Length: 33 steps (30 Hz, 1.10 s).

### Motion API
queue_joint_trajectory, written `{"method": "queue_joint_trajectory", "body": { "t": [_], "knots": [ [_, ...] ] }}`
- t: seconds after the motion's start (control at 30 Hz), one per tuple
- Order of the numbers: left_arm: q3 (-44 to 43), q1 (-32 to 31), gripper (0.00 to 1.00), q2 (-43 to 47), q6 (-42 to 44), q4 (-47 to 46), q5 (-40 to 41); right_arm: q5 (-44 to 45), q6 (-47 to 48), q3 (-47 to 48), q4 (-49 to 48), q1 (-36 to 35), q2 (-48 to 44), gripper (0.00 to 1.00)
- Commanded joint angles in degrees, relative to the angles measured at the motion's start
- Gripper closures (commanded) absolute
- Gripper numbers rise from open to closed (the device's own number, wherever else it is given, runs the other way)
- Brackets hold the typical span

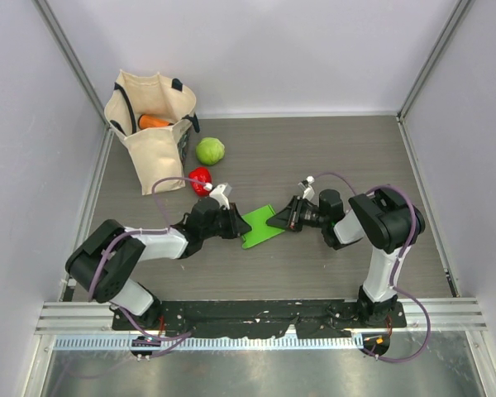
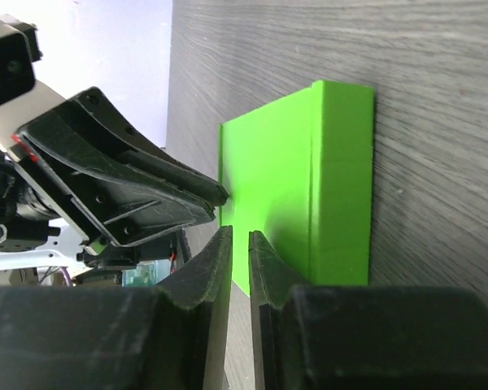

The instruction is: Fold the paper box

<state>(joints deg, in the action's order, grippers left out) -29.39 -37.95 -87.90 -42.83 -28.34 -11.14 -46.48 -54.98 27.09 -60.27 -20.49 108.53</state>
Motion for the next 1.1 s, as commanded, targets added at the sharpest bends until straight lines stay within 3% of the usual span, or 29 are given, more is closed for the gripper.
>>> {"method": "queue_joint_trajectory", "body": {
  "t": [0.0,0.27,0.53,0.7,0.8,0.93,1.07],
  "knots": [
    [-1.37,0.25,0.78,4.13,1.96,3.89,0.5,-1.6,-3.64,-0.29,-9.17,0.45,-1.47,0.8],
    [-1.55,1.92,0.59,13.71,2.14,12.67,1.12,0.07,4.7,4.81,8.31,0.45,-5.35,0.77],
    [3.01,6.05,0.45,22.77,-4.35,20.51,0.07,1.47,6.99,2.71,7.62,0.63,-3.06,0.78],
    [7.23,8.07,0.43,19.35,-16.22,13.15,-4.5,3.06,6.82,0.33,4.81,0.63,-0.43,0.8],
    [8.46,8.16,0.42,13.21,-20.7,3.58,-7.93,4.2,7.08,0.07,4.81,0.8,0.27,0.81],
    [9.17,8.16,0.37,7.22,-24.4,-6.88,-8.9,6.22,7.34,0.24,7.17,1.85,0.37,0.82],
    [9.52,7.98,0.34,4.84,-26.07,-9.02,-7.68,8.07,8.57,-0.11,9.91,2.65,0.1,0.83]
  ]
}}
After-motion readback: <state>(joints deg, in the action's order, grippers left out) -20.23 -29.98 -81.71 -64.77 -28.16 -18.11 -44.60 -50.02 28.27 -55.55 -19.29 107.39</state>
